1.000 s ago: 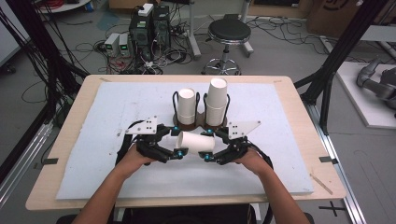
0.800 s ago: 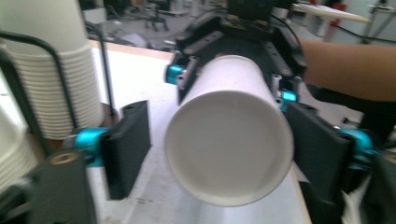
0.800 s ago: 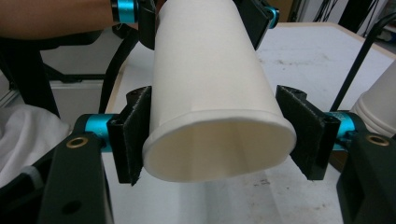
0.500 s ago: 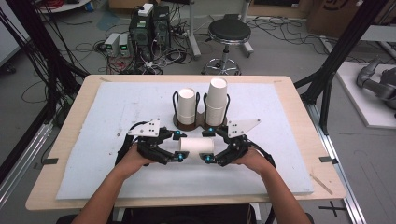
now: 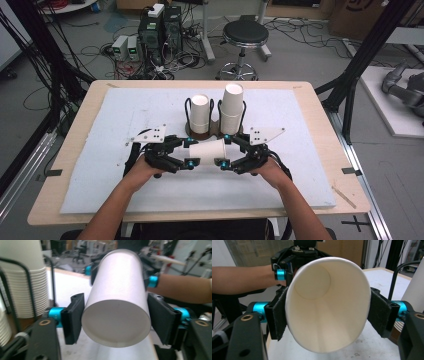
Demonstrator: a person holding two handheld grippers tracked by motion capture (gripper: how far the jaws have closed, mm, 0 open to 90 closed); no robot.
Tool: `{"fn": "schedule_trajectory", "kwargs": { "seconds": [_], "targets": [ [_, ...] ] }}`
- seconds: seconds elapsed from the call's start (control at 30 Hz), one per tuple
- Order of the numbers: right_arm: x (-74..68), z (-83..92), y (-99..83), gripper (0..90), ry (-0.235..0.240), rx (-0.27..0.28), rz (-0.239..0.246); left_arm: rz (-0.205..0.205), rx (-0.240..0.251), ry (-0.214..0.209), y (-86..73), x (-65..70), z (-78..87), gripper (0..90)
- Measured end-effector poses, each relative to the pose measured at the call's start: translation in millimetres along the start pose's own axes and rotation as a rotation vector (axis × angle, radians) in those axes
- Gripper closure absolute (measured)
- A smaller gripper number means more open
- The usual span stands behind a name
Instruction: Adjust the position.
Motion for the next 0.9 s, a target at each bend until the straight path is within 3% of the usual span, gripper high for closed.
{"fn": "schedule_trajectory", "kwargs": {
  "seconds": [0.07, 0.13, 0.2, 0.33, 0.4, 0.43, 0.47, 0.6, 0.63, 0.7, 0.73, 0.77, 0.83, 0.9],
  "targets": [
    [0.0, 1.1, 1.0, 28.5, -0.009, -0.006, 0.005, 0.006, -0.020, 0.041, -2.0, -4.5, 0.2, 25.8],
    [0.1, 1.7, 1.3, 28.6, -0.012, -0.010, 0.004, 0.006, -0.023, 0.045, -2.2, -5.1, 0.5, 24.4],
    [0.6, 2.6, 0.1, 28.7, -0.014, -0.026, 0.006, -0.010, -0.032, 0.026, -3.5, -3.0, 0.7, 33.0],
    [-0.9, 4.7, 1.3, 25.7, 0.015, -0.026, -0.015, -0.041, -0.062, -0.003, -7.7, 1.1, -0.6, 34.7],
    [0.5, 4.5, 3.1, 20.0, 0.016, -0.003, -0.073, -0.048, -0.053, -0.009, -6.7, 2.6, -1.9, 34.8],
    [0.5, 4.5, 3.1, 20.0, 0.016, -0.003, -0.073, -0.052, -0.045, -0.005, -5.6, 2.1, -1.9, 34.8],
    [3.1, 3.1, 5.2, 17.1, -0.004, 0.021, -0.121, -0.049, -0.035, -0.006, -4.3, 2.1, -1.5, 34.9],
    [1.8, -0.1, 3.3, 17.2, -0.002, 0.007, -0.120, -0.043, 0.013, -0.022, 1.6, 3.7, 1.2, 35.1],
    [-2.9, -2.6, 3.1, 22.3, 0.033, 0.004, -0.098, -0.044, 0.006, -0.021, 0.7, 4.2, 0.6, 35.2],
    [-5.3, -3.4, 2.9, 45.5, 0.046, -0.002, -0.076, -0.050, -0.017, -0.016, -3.0, 4.3, -2.2, 35.4],
    [-5.9, -4.2, 1.8, 39.6, 0.044, -0.012, -0.060, -0.057, -0.052, -0.003, -8.9, 3.1, -5.4, 35.4],
    [-5.9, -4.2, 1.8, 39.6, 0.044, -0.012, -0.060, -0.057, -0.052, -0.003, -8.9, 3.1, -5.4, 35.5],
    [-0.1, -5.4, -2.9, 23.5, 0.001, -0.036, -0.081, -0.053, -0.056, -0.001, -10.8, 2.3, -6.7, 35.5],
    [1.1, -4.6, -3.2, 21.1, -0.002, -0.034, -0.098, -0.049, -0.045, 0.009, -8.8, 1.7, -5.8, 35.5]
  ]
}}
Point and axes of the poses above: each handheld gripper's, and its own axes: z roughly backward along the jaws, y roughly out of its top, x roughly to its right, the point moved 10 cm from there along -z, roughly forward along the jaws
